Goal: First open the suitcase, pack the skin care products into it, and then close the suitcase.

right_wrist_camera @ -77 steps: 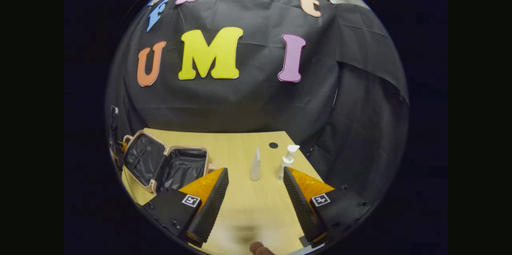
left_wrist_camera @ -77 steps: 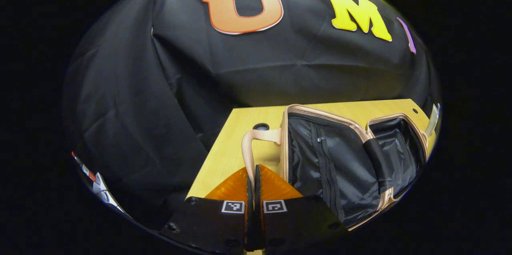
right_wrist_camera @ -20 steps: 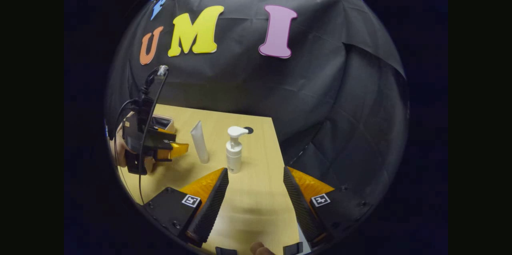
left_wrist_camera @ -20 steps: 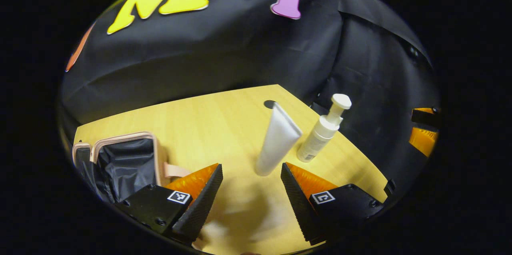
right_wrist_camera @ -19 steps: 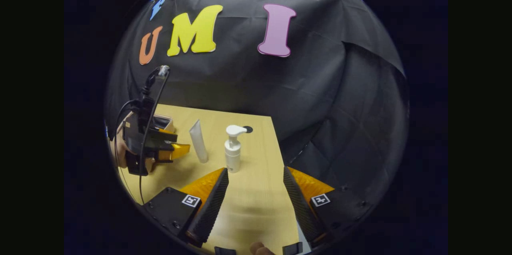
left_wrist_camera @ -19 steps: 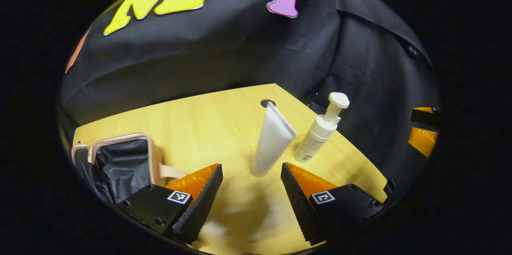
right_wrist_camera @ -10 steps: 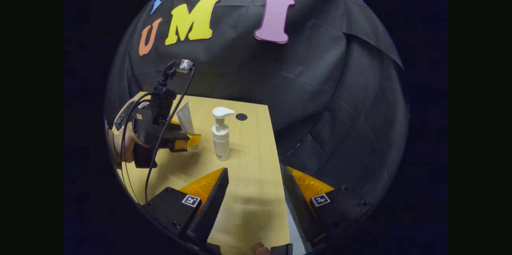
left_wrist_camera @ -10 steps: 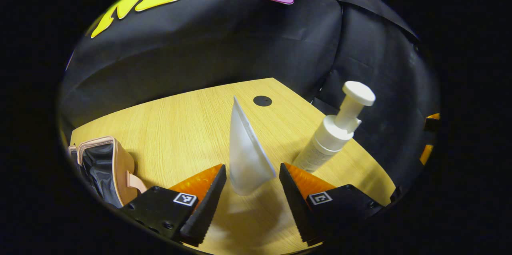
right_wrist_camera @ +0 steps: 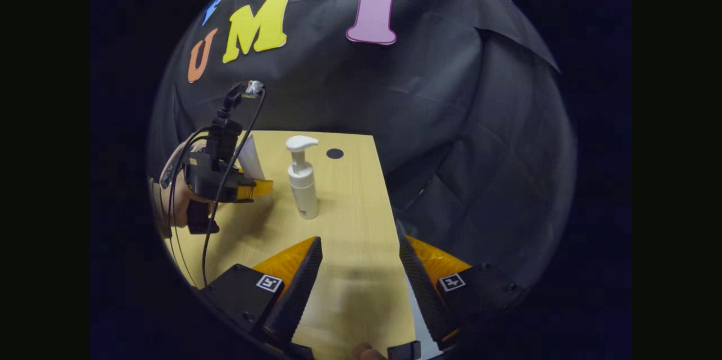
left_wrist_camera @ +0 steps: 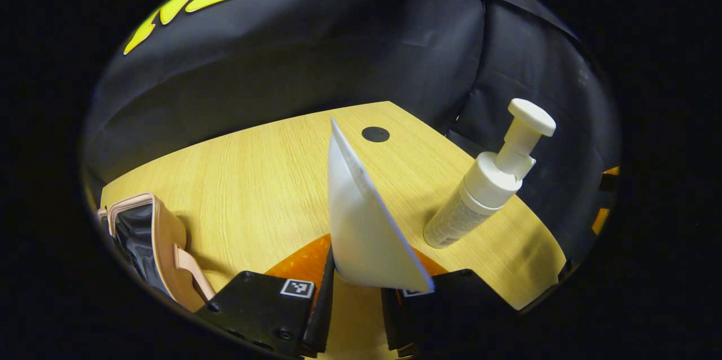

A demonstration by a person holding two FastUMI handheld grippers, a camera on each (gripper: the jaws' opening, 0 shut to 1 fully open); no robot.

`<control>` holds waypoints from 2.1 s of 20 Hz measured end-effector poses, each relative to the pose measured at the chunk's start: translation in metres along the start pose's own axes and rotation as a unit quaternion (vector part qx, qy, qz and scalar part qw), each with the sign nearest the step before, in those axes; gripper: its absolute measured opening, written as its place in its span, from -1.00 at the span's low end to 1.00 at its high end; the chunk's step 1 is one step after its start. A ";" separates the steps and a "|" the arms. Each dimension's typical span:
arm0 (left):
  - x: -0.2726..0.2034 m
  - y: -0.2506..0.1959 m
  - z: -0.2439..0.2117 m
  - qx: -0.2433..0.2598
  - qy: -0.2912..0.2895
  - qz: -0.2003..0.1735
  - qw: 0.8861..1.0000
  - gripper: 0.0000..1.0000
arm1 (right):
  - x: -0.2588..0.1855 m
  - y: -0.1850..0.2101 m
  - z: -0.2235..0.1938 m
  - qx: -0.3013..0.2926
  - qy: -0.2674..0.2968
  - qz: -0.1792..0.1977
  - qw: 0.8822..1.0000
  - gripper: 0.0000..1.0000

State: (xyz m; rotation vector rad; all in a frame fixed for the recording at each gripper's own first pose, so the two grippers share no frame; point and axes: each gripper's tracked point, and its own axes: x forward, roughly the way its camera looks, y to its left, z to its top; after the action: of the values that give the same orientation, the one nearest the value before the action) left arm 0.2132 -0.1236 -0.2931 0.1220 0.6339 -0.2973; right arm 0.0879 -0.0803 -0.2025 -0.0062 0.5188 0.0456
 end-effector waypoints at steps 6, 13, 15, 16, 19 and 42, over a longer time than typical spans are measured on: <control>-0.050 -0.002 0.008 -0.023 -0.025 -0.009 0.999 -0.17 | 0.029 0.043 0.026 0.010 -0.029 0.019 0.999 0.65; -0.120 0.015 -0.003 0.003 -0.027 0.004 1.000 -0.19 | 0.088 0.094 0.041 0.011 -0.029 0.030 0.999 0.65; -0.144 0.027 -0.014 -0.012 -0.016 0.014 1.000 -0.19 | 0.102 0.100 0.043 0.005 -0.028 0.028 0.999 0.65; -0.155 0.035 -0.018 -0.015 -0.016 0.023 0.999 -0.19 | 0.108 0.102 0.044 0.000 -0.029 0.025 0.999 0.63; -0.189 0.064 -0.037 -0.023 -0.015 0.061 0.998 -0.19 | 0.130 0.108 0.047 -0.011 -0.031 0.023 0.999 0.65; -0.203 0.260 -0.139 -0.129 0.115 0.184 0.968 -0.19 | 0.006 0.221 0.052 -0.023 -0.046 0.082 0.995 -0.04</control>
State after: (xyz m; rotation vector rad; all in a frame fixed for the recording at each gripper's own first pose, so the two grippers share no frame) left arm 0.0604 0.1993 -0.2770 0.0231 0.8578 0.1625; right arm 0.1084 0.1416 -0.1591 -0.0070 0.4256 0.2168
